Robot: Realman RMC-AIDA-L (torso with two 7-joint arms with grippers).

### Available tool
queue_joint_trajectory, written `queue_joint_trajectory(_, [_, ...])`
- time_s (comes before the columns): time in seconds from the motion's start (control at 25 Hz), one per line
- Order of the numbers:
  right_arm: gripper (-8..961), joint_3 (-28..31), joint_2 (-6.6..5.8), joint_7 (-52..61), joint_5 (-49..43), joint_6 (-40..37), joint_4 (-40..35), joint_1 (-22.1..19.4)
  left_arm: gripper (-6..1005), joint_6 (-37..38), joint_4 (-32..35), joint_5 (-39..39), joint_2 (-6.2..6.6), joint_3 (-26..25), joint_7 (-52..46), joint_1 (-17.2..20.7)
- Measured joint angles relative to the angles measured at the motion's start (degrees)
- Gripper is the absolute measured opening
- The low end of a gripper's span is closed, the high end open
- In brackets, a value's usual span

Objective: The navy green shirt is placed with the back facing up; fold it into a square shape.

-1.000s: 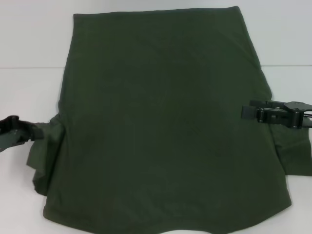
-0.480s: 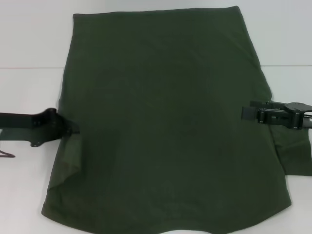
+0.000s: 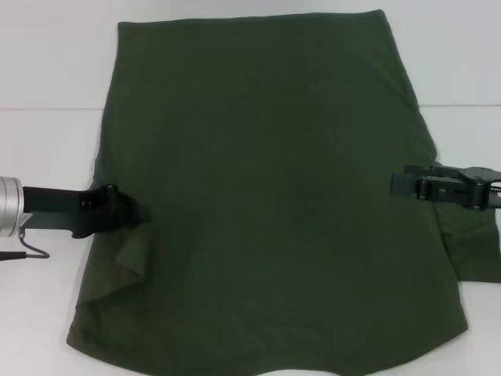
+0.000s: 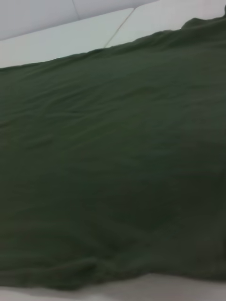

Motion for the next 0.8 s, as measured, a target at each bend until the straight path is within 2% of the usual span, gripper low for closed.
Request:
queue_joint_trajectory(0.24, [910,0.0,0.00,0.0,0.0,0.1,0.0,-0.2,111,0.8,-2.2,-2.4,-0.68,0.1,6.1,-1.5])
queue_joint_trajectory(0.36, [910,0.0,-0.01,0.0,0.0,0.1,0.0,-0.2,333,2.8,-2.8,-2.6,-1.05,0.0,9.7,-2.3])
queue_joint_trajectory(0.4, [910,0.0,-0.03,0.0,0.0,0.1,0.0,-0.2,355,3.0,-2.7,-2.7,-1.09,-0.2,9.8,-2.2])
queue_joint_trajectory(0.8, [910,0.0,-0.08,-0.2,0.0,0.1,0.1,-0.2,576,-2.5,-1.2,-2.8,1.12,-0.7,-0.3,3.8])
